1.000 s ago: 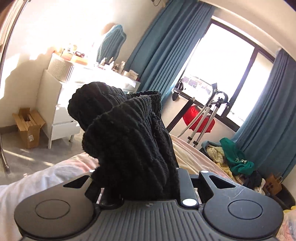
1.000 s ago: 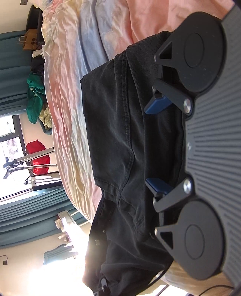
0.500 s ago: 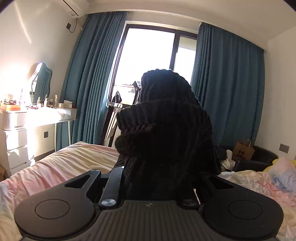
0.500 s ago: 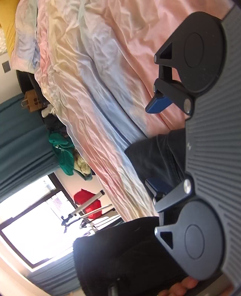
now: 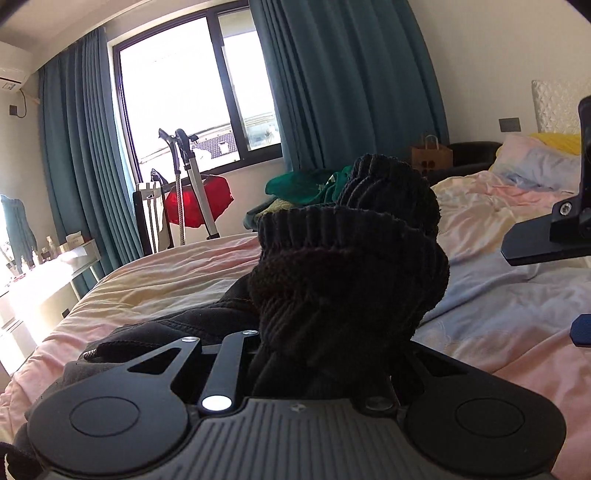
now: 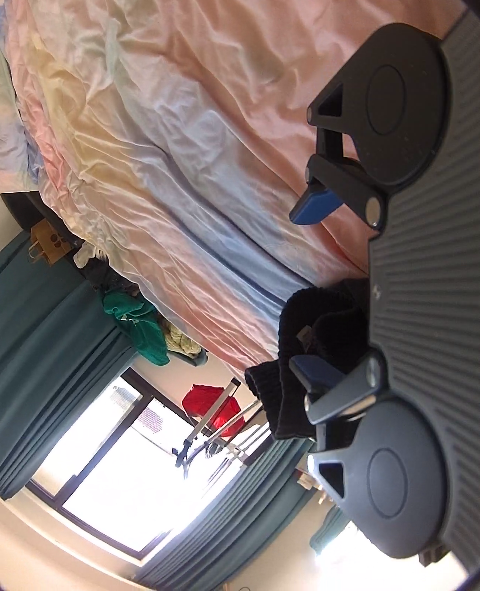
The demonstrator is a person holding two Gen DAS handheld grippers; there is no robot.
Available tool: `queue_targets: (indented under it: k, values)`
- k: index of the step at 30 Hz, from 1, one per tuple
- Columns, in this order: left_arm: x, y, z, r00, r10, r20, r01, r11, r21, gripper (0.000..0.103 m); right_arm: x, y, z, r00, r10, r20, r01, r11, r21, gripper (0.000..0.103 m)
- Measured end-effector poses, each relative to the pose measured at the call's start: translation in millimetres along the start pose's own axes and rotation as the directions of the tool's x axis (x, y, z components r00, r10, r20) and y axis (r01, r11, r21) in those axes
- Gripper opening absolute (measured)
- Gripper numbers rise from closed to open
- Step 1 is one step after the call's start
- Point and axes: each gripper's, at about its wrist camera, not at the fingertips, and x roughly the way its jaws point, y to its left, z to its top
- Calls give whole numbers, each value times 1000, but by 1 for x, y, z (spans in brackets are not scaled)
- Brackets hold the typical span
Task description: Fold clothes
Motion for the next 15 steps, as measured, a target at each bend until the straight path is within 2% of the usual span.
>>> queue_targets:
  k: [2,4,7,8,9,11,12,15]
  values:
    - [0,22,-10,1000,-9,-5,9,1000,21,20,0,-3,0,1000,31,-6,-31,999,32,81]
    - [-19,31,-14,1000,-20,-13,21,999,49,24,4,-5,0,997,71,-24,-69,995,67,81]
    - [-45,38,-24,998,-58,-37,63,986,156,32,9,-5,-2,990,131,-55,-125,987,101,81]
    - [-49,42,-30,996,-77,-54,86,973,214,39,11,-4,-3,986,154,-67,-146,983,111,81]
    - [-51,46,-38,992,-103,-73,120,952,282,53,13,-3,-4,981,177,-79,-166,978,125,81]
    - [-55,55,-55,984,-144,-101,173,901,397,73,16,-5,-5,971,217,-99,-199,966,163,81]
    - [-59,61,-62,984,-149,-99,177,886,428,77,18,-6,-6,968,229,-106,-207,961,186,90]
    - [-72,84,-83,982,-166,-94,191,854,484,79,20,-5,-7,961,248,-125,-218,953,213,90]
